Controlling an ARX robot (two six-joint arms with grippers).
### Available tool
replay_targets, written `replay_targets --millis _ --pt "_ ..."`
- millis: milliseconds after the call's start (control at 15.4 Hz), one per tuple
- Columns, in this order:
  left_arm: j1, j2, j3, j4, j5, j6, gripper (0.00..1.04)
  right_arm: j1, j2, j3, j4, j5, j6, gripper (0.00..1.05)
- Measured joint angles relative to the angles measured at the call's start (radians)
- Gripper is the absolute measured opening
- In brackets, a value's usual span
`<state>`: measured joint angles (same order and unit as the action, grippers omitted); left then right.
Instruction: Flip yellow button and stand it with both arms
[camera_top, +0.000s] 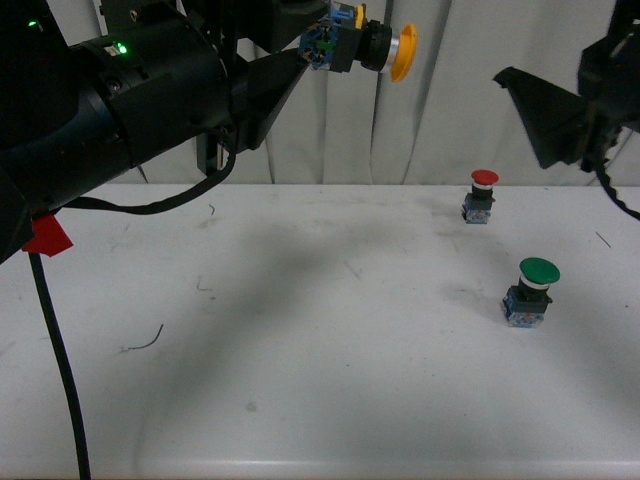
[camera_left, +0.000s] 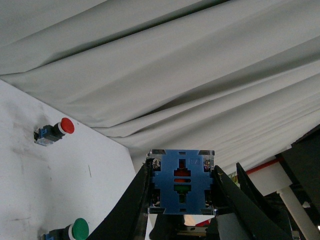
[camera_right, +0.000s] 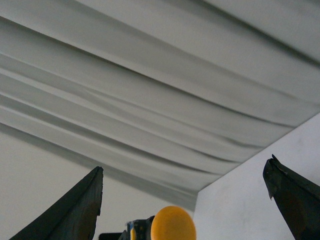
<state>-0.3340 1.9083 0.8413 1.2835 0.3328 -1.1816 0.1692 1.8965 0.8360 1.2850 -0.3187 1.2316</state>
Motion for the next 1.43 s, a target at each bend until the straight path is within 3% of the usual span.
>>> replay_targets --millis 260,1234,1299,1429 --pt "-0.004 0.000 0.013 0.000 0.000 -0.002 0.31 0.127 0.021 0.026 0.001 -0.019 0.138 0.98" --pt "-0.005 0.002 0.013 0.000 -0.001 -0.020 0.31 0.192 0.117 0.119 -0.001 -0.023 0.219 0.98" --pt "-0.003 0.002 0.013 0.000 0.000 -0.020 0.31 0.193 0.117 0.120 -0.001 -0.022 0.220 0.96" --pt "-0.001 0.002 0.013 0.000 0.000 -0.023 0.31 0.191 0.117 0.126 0.000 -0.021 0.220 0.72"
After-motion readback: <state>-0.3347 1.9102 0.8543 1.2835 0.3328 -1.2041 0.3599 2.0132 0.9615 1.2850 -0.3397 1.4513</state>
